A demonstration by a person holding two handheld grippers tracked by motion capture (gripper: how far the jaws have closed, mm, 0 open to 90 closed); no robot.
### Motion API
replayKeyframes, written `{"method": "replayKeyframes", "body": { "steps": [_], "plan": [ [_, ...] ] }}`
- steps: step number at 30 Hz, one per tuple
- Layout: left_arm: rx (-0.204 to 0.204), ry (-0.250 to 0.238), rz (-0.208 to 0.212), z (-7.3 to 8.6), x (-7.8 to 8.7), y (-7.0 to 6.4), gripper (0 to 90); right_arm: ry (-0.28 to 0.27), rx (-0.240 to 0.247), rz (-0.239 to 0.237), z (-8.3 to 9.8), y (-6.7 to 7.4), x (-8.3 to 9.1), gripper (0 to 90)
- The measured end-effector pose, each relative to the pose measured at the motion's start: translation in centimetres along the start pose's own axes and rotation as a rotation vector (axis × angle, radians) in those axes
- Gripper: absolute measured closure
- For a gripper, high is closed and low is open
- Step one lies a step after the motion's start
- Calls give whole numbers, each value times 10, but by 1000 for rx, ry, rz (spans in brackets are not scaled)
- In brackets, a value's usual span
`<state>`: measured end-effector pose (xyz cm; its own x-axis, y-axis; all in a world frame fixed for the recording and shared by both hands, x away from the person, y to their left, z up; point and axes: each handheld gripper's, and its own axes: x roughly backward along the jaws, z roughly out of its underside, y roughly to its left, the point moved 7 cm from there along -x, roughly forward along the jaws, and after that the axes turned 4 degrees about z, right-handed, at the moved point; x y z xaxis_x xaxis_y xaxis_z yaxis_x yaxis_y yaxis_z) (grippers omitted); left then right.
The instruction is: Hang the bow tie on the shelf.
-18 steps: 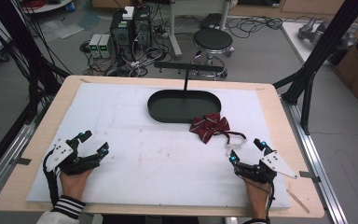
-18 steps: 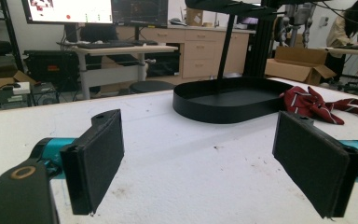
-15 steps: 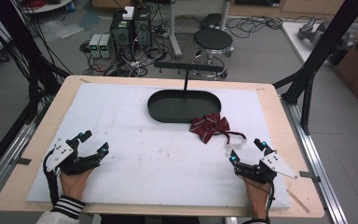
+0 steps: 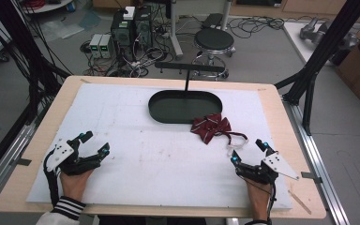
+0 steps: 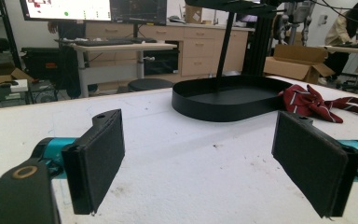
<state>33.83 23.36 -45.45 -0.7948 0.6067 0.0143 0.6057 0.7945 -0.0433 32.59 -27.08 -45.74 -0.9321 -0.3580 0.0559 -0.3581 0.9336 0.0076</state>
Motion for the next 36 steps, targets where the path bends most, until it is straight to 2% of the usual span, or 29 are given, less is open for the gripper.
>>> {"method": "replayKeyframes", "body": {
  "steps": [5, 10, 13, 14, 15, 18, 22, 25, 26, 27, 28, 33, 34, 36],
  "plan": [
    [0, -1, 2, 0, 0, 0, 173, 13, -12, 2, 0, -1, -1, 5],
    [-2, 1, 4, 0, 0, 0, 173, 76, -15, 1, 1, 0, -7, 5],
    [-2, -1, 1, 0, 0, 0, 173, 94, 1, -3, -4, 0, -9, 5],
    [-2, 0, 4, 0, 0, 0, 173, 109, 39, -7, -12, 1, -13, 5],
    [-2, 0, 4, 0, 0, 0, 173, 109, 39, -7, -12, 1, -13, 5],
    [0, -2, 3, 0, 0, 0, 173, 150, 95, -19, -28, 0, -20, 5],
    [0, -1, 1, 0, 0, 0, 173, 185, 140, -45, -42, 1, -28, 5],
    [-1, -1, 0, 0, 0, 0, 174, 211, 153, -61, -47, 2, -33, 5],
    [-4, -2, -1, 0, 0, 0, 174, 248, 160, -66, -50, 2, -38, 5],
    [-4, -2, -1, 0, 0, 0, 174, 248, 160, -66, -50, 2, -38, 5],
    [-7, 0, -1, 0, 0, 0, 174, 276, 159, -75, -54, 2, -44, 6],
    [-8, 0, -1, 0, 0, -1, 174, 306, 173, -92, -62, 2, -54, 41],
    [-8, 0, -1, 0, 0, 0, 174, 335, 175, -99, -64, 1, -60, 41],
    [-7, 0, -1, 0, 0, 0, 173, 356, 177, -109, -65, 0, -64, 41]
  ]
}}
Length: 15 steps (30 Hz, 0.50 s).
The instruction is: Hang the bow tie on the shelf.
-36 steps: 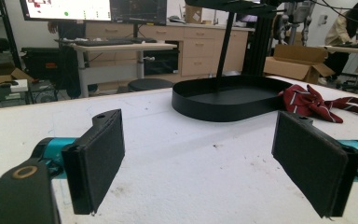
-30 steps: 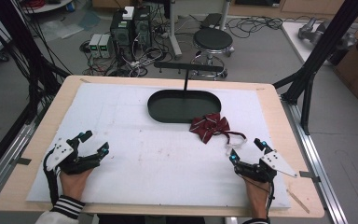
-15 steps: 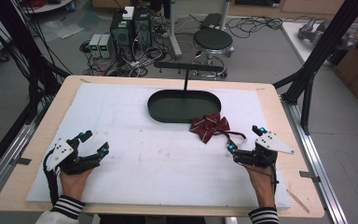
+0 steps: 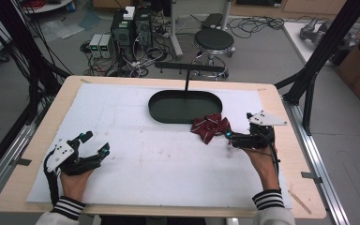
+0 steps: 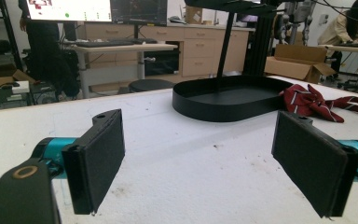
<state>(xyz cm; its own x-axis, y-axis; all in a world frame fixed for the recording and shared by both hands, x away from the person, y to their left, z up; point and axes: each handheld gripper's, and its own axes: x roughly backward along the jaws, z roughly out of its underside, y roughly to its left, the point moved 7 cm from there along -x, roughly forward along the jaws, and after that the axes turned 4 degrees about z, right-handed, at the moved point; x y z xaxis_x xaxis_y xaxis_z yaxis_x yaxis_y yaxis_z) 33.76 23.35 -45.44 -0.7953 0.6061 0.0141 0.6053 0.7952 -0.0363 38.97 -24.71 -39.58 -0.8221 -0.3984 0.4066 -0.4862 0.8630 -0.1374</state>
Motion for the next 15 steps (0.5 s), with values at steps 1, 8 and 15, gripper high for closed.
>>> {"method": "replayKeyframes", "body": {
  "steps": [1, 8, 15],
  "plan": [
    [0, 0, 0, 0, 0, 0, 173, 9, -1, -6, -1, -1, -2, 41],
    [0, -2, 1, 0, 0, 0, 173, 87, 6, -2, -6, -10, -18, 42],
    [0, -2, 1, 0, 0, 0, 173, 171, 2, 20, 0, -22, -28, 46]
  ]
}}
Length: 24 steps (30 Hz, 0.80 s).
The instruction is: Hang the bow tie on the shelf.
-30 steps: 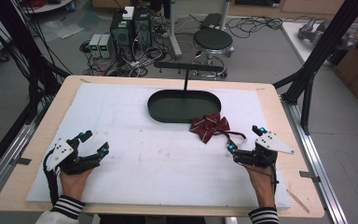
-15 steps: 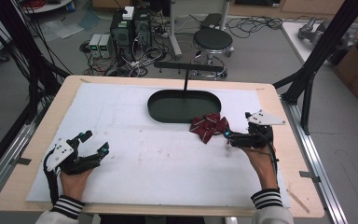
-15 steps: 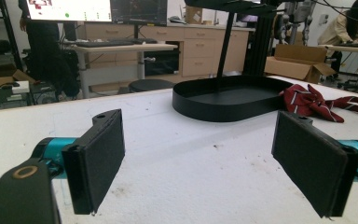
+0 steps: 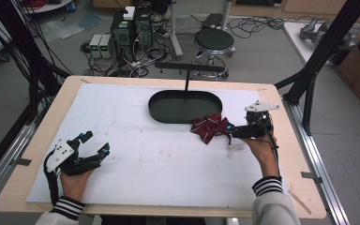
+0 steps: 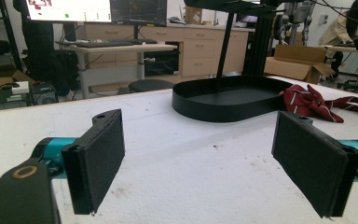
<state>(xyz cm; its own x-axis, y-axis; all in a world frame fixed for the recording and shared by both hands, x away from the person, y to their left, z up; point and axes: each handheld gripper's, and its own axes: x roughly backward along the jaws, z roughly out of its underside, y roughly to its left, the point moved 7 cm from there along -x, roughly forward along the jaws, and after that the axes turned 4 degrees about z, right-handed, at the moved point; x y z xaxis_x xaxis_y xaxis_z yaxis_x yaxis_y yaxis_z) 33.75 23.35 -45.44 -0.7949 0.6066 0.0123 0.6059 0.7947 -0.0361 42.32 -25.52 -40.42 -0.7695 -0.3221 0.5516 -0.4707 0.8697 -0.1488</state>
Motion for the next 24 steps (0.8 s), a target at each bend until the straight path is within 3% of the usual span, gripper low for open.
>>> {"method": "replayKeyframes", "body": {
  "steps": [4, 7, 11, 20, 24],
  "plan": [
    [-1, 0, 0, 0, 0, 0, 173, 44, -2, 1, 4, -4, -6, 66],
    [-4, 2, 1, 0, 0, 0, 173, 103, 39, -23, 8, -4, -11, 163],
    [-3, 0, 1, 0, 0, 0, 174, 158, 60, -27, 12, -4, -17, 197],
    [-2, 0, 0, 0, 0, 0, 174, 238, 94, -13, 22, -6, -23, 303],
    [-2, -2, 1, 0, 0, 0, 173, 260, 115, -26, 25, -6, -25, 396]
  ]
}}
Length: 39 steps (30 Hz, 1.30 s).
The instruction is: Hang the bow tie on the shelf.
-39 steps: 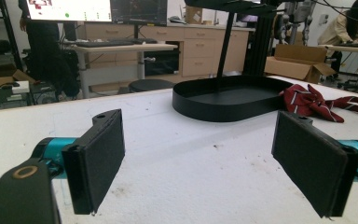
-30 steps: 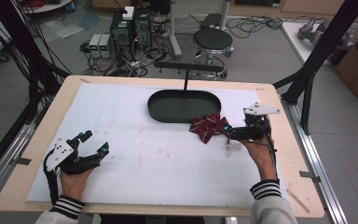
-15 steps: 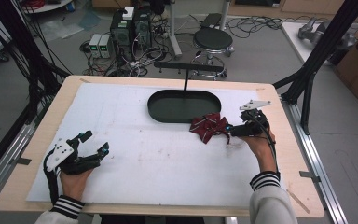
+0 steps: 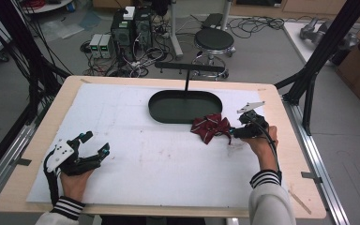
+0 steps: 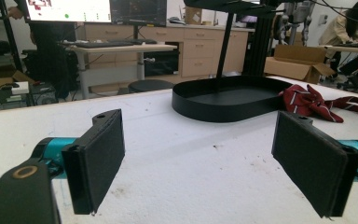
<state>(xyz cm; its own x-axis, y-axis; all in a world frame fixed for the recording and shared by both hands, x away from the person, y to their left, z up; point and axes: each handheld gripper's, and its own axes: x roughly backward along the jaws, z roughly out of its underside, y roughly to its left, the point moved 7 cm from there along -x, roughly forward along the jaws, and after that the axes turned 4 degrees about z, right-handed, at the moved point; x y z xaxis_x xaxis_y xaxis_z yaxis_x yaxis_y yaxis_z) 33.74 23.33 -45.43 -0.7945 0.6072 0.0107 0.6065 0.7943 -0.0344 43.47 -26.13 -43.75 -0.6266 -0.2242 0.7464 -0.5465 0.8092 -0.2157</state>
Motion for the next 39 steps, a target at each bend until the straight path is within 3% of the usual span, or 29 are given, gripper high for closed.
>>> {"method": "replayKeyframes", "body": {
  "steps": [3, 5, 9, 16, 22, 27, 39],
  "plan": [
    [1, 0, 0, 0, 0, 0, 174, 13, 5, -11, 1, 1, -2, 420],
    [1, 0, 0, 0, 0, 0, 174, 69, 27, -12, 7, 2, -8, 452],
    [1, 0, 0, 0, 0, 0, 174, 113, 63, -16, 11, 3, -14, 506],
    [2, 0, -1, 0, 0, 0, 174, 153, 113, -13, 15, 3, -22, 589],
    [5, -3, -2, 0, 0, 1, 177, 163, 141, -19, 17, 3, -27, 607],
    [11, -4, -2, 0, 1, 1, 177, 211, 197, -24, 20, 7, -34, 692],
    [8, -6, -1, 0, 1, 1, 178, 235, 204, -30, 23, 6, -35, 798]
  ]
}}
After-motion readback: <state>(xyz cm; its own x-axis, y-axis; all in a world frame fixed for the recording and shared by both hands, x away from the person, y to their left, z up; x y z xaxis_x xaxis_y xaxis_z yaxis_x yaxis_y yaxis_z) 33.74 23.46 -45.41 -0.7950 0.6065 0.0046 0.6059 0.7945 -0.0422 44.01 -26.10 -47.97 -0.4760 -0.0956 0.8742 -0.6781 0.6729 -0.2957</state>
